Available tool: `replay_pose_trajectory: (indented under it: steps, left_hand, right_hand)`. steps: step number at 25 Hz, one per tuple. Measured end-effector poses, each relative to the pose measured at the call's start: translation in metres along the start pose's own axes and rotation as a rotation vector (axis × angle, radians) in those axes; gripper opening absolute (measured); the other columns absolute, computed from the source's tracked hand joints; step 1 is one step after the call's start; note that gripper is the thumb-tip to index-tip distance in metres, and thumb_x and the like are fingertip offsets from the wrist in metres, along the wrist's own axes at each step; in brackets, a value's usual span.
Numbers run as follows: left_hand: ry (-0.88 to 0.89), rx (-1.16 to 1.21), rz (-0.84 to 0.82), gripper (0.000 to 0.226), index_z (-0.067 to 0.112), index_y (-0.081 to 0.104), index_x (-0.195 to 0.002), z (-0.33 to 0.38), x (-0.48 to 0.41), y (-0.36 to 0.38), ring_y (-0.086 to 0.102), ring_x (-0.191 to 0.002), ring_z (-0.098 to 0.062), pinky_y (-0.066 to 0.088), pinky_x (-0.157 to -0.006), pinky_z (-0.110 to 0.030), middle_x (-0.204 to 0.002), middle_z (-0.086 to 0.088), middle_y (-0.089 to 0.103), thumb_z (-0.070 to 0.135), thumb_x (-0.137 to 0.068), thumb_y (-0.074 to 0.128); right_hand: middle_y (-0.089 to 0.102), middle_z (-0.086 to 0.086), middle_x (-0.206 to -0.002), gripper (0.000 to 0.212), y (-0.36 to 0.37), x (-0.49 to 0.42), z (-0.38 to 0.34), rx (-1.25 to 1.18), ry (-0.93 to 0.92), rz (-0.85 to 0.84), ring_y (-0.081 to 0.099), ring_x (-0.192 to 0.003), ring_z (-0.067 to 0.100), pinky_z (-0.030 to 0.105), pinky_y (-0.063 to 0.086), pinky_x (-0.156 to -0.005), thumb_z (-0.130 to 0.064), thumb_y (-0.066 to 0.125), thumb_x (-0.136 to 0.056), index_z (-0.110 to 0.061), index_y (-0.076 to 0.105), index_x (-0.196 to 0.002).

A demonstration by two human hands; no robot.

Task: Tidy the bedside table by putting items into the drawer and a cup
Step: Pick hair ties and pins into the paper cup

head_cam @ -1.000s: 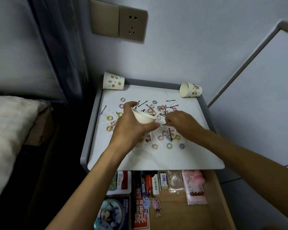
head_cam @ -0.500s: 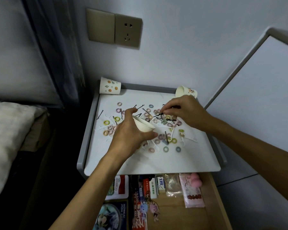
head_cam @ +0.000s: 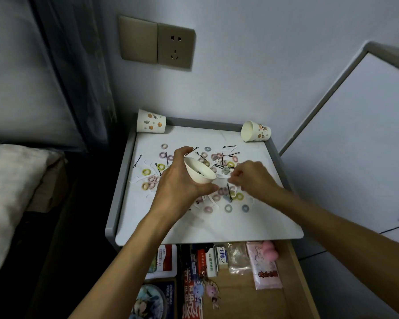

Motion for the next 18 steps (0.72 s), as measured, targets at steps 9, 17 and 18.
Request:
replay_pose_trajectory:
  steps: [9,17,18]
  left_hand:
    - [0.004,0.006,0.005,0.092,0.035,0.038,-0.136,-0.002,0.000,0.002,0.056,-0.098,-0.018,0.048,-0.075,-0.028,-0.112,0.006,0.055,0.032,-0.061,0.090]
    - [0.004,0.013,0.010,0.092,0.035,0.038,-0.137,-0.005,-0.001,0.001,0.056,-0.098,-0.019,0.049,-0.072,-0.028,-0.112,0.005,0.054,0.033,-0.061,0.090]
    - [0.006,0.009,0.012,0.092,0.035,0.038,-0.137,-0.005,-0.001,0.001,0.056,-0.098,-0.019,0.049,-0.074,-0.029,-0.112,0.005,0.054,0.033,-0.061,0.090]
  right_hand:
    - [0.071,0.006,-0.089,0.018,0.041,0.001,-0.003,0.201,-0.040,-0.099,0.065,-0.081,0.025,0.037,0.054,-0.073,-0.027,0.062,-0.089,-0.014,0.074,-0.088]
    - [0.068,-0.004,-0.078,0.008,0.012,0.001,0.010,0.083,-0.110,-0.093,0.065,-0.071,0.015,0.033,0.055,-0.069,-0.016,0.059,-0.093,-0.019,0.065,-0.088]
    - [0.070,-0.003,-0.076,0.006,0.004,-0.002,0.011,0.032,-0.111,-0.153,0.066,-0.069,0.014,0.028,0.055,-0.066,-0.014,0.063,-0.091,-0.017,0.068,-0.088]
Point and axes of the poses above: each hand's wrist, its own x-axis away from the middle knuckle, its own y-axis out of the palm, z = x × y, the point moved 1 cm from there along -x, towards the middle knuckle
